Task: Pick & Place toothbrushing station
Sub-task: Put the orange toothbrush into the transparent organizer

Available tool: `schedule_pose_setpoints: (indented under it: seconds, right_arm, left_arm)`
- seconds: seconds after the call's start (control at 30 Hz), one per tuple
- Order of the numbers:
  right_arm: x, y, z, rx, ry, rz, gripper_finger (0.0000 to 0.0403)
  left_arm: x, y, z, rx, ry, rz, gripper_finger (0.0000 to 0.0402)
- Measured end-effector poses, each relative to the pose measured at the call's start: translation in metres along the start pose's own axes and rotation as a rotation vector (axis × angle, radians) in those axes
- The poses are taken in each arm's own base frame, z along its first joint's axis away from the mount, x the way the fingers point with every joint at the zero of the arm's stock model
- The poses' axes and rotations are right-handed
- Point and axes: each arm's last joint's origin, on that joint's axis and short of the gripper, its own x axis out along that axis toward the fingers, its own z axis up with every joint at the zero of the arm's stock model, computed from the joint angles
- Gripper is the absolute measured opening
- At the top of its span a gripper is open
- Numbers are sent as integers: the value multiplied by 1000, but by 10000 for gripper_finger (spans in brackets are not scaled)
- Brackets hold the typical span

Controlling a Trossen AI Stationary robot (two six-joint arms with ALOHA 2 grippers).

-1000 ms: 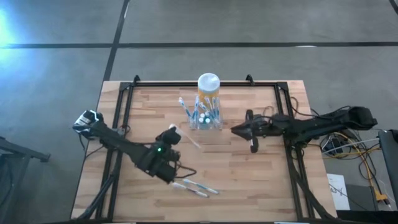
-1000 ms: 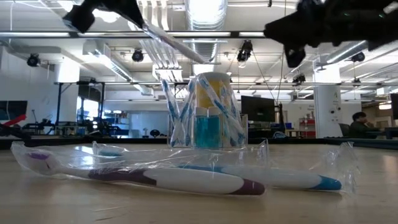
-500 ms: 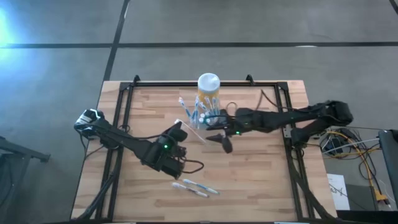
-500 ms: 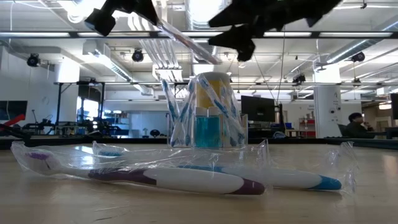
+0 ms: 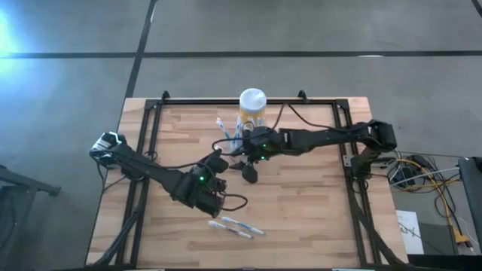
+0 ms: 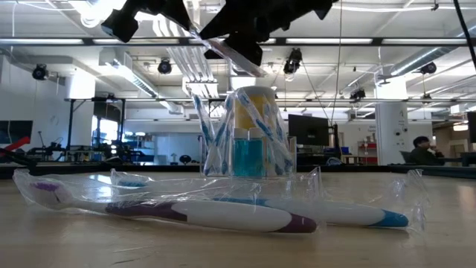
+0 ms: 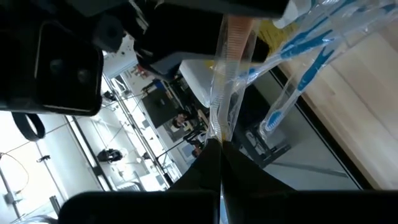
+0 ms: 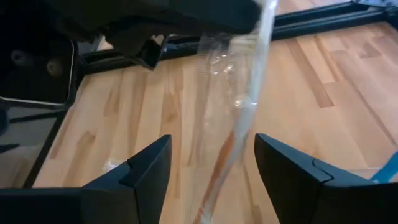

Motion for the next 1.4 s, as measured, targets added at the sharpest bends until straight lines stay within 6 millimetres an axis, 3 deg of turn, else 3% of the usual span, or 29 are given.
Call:
schedule_pose_setpoints:
  seconds: [0.13, 0.37, 0.53, 0.73, 0.83, 0.9, 1.0, 1.07, 1.23, 1.4]
  right_arm:
    - [6, 0, 1, -35, 56, -5, 178]
    - [4, -1, -2, -60, 88, 12, 32]
    - [0, -1, -1, -88, 73, 10, 15]
    - [-7, 1, -5, -114, 61, 25, 13]
    - [-12, 3, -6, -131, 55, 28, 13]
    - [-18, 9, -5, -143, 25, 37, 13]
    - [-27, 15, -6, -157, -1, 55, 13]
    - [-32, 17, -10, -175, -7, 59, 13]
    - [-38, 16, -22, -185, -154, 62, 13]
    - [-38, 12, -50, -173, -310, 90, 13]
  left_arm:
    - [0, 0, 0, -8, -1, 0, 0]
    - [-1, 0, 1, -17, -13, -5, 0]
    - [-7, 1, 3, -64, -3, 49, 14]
    - [-43, 2, -8, -102, -98, 111, 55]
    - [-63, 7, -28, -286, -227, 21, 68]
    - [-70, 5, -46, -413, -333, -167, 73]
    - [-73, 5, -72, -714, -452, -440, 76]
    - [-71, 0, -82, -921, -526, -523, 75]
    - [-59, -42, -76, -1299, -769, -550, 65]
    - [-43, -86, -67, -1621, -1028, -497, 50]
